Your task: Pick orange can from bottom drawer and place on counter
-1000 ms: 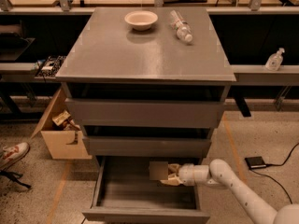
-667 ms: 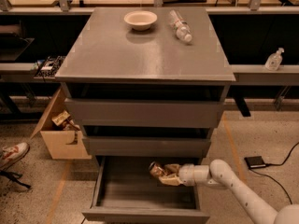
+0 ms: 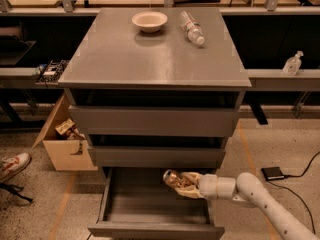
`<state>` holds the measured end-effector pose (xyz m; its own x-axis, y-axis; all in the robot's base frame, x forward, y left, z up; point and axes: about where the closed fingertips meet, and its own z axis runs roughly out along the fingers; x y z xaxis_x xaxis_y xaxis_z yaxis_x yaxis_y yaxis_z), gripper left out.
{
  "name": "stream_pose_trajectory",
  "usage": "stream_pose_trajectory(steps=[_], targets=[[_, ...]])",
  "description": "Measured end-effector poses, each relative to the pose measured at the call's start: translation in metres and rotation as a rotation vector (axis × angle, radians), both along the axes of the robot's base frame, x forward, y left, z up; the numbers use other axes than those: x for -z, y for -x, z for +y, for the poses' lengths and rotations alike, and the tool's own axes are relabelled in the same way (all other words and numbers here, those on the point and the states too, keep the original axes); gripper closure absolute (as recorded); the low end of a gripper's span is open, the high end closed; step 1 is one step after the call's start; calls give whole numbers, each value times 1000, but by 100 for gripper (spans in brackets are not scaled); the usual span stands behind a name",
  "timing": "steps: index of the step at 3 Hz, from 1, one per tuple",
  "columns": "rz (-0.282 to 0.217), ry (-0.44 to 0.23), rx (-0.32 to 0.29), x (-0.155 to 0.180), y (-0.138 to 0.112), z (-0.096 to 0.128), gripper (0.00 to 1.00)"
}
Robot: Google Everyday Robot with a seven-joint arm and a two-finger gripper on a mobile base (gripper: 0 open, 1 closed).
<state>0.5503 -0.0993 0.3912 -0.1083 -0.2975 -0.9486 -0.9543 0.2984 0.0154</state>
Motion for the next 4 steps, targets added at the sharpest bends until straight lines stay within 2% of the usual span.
stream_pose_trajectory(steps=[1, 2, 3, 4], targets=[[-108, 47, -8, -50, 6, -6, 100], [-179, 169, -36, -91, -2, -2, 100], [-210, 208, -41, -112, -8, -6, 100], [-210, 208, -41, -112, -8, -6, 100]])
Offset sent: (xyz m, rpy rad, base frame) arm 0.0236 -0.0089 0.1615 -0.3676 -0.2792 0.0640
